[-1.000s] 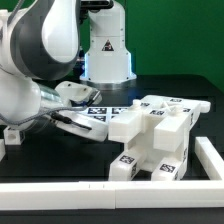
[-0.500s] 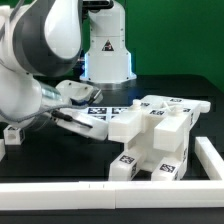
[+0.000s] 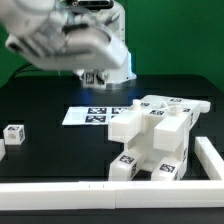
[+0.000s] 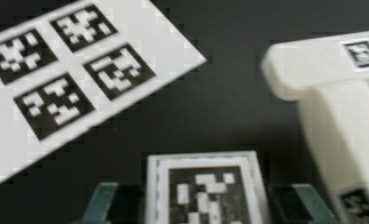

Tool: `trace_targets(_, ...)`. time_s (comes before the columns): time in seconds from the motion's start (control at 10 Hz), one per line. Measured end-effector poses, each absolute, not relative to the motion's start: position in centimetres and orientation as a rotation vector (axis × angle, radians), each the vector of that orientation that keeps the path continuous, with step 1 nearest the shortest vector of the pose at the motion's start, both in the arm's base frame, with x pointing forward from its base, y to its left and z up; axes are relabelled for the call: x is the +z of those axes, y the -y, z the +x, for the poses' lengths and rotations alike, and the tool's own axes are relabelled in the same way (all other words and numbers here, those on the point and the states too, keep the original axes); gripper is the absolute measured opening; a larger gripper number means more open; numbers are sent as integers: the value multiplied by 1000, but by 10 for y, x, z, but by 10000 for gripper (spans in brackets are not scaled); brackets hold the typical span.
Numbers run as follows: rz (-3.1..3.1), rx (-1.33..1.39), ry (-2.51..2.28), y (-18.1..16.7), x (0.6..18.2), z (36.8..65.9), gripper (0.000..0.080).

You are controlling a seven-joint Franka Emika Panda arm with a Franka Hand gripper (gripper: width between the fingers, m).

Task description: Assemble chair

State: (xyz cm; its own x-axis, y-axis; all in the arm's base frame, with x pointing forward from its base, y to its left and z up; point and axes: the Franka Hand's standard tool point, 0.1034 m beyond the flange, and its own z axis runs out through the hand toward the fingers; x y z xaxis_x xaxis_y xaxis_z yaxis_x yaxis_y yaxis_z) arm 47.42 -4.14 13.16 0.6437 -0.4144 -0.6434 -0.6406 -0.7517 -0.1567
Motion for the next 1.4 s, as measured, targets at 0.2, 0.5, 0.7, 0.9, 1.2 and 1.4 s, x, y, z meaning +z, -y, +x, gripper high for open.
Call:
trace_targets(0.2, -2683, 656, -744, 22, 138, 475, 281)
trace_targets(0.5, -2787, 338, -767, 18, 138, 484, 281)
trace_targets(0.7, -2851, 176, -754, 4, 152, 511, 281)
trace_targets(0.9, -2890, -49, -756, -23, 169, 548, 281)
trace_targets(1.2, -2876, -307, -808, -45, 160, 544, 281)
trace_targets(1.4, -2845, -459, -829, -59, 159, 548, 281)
